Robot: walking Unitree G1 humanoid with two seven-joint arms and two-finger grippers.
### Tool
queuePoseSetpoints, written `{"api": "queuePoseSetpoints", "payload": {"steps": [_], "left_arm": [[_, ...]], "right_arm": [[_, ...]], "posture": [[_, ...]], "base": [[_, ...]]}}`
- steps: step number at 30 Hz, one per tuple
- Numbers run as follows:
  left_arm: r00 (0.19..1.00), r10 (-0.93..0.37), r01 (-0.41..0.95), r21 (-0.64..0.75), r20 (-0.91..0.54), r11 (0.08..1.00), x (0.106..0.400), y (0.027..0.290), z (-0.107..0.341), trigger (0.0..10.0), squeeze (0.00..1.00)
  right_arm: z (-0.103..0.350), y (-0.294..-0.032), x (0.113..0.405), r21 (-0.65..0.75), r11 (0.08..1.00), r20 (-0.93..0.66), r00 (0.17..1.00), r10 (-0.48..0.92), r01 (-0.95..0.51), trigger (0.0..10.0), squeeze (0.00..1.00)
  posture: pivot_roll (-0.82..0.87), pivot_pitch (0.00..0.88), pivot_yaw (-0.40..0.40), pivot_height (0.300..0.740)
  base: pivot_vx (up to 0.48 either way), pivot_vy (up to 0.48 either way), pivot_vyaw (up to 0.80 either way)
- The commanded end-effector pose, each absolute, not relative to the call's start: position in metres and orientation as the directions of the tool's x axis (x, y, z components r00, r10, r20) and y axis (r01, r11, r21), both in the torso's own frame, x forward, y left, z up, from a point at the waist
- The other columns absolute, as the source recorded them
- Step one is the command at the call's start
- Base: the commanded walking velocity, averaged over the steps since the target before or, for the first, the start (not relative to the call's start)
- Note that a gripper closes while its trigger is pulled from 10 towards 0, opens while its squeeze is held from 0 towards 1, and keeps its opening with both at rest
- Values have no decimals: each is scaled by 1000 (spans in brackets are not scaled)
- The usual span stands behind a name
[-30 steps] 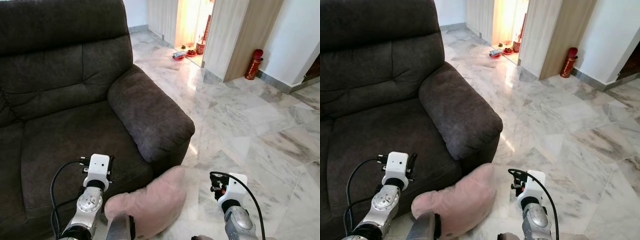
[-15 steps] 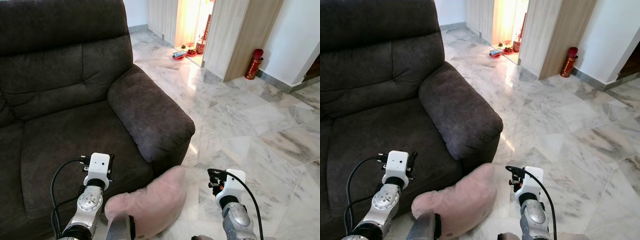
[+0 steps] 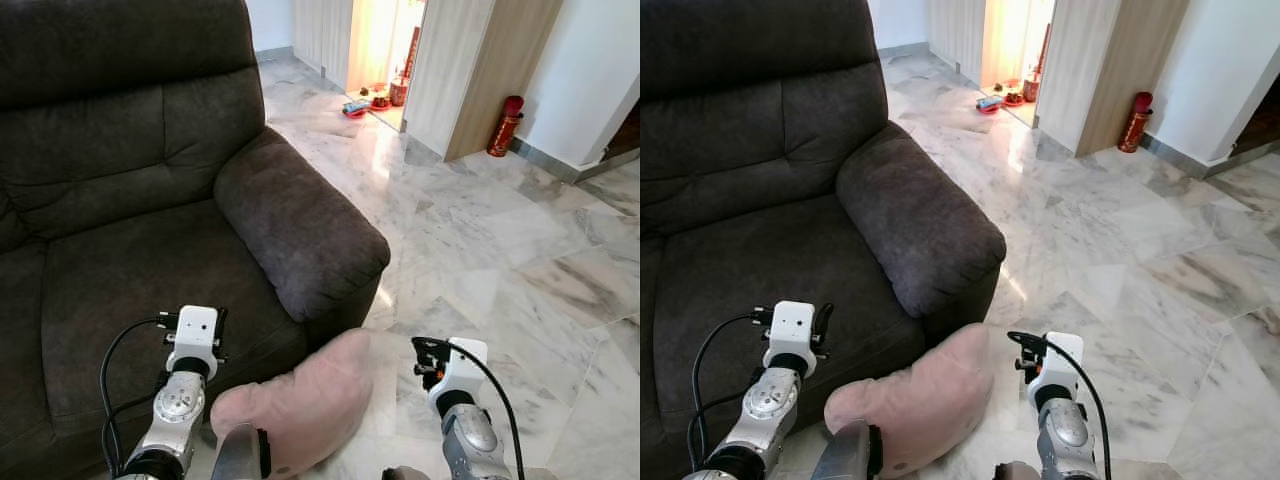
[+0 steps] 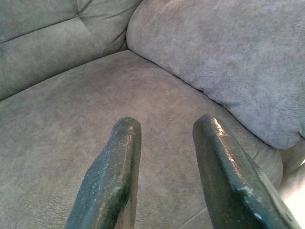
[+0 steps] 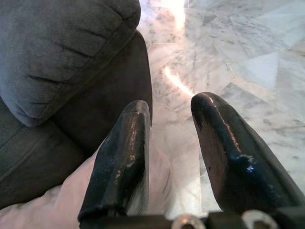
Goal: Move the pillow to the sofa from floor
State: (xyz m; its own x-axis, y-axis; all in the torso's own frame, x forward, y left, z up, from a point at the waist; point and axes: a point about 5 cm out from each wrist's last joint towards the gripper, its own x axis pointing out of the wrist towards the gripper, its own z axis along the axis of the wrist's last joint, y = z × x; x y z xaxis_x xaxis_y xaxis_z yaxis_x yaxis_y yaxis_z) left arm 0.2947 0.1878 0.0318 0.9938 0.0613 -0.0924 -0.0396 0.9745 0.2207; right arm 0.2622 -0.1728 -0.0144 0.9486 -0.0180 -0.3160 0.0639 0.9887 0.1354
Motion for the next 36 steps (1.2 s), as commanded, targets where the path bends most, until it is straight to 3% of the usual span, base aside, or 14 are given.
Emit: {"api": "queuePoseSetpoints", "payload": {"steps": [1,15,36], "left_arm": [[993,64,-41,221,-97,975,297,190,33,10000,0],[993,70,-47,217,-100,975,298,193,34,10000,0],[992,68,-43,218,-111,975,300,196,35,10000,0]], "right_arm": [[-12,-172,265,136,989,-314,949,-16,61,10000,0],[-12,-172,267,140,988,-323,946,-15,63,10000,0],[-18,-171,263,148,987,-359,933,-7,65,10000,0]], "posture": [[20,0,-15,630],[23,0,-14,630],[25,0,-9,630]], "base": [[-480,0,0],[-199,0,0],[0,0,0]]}}
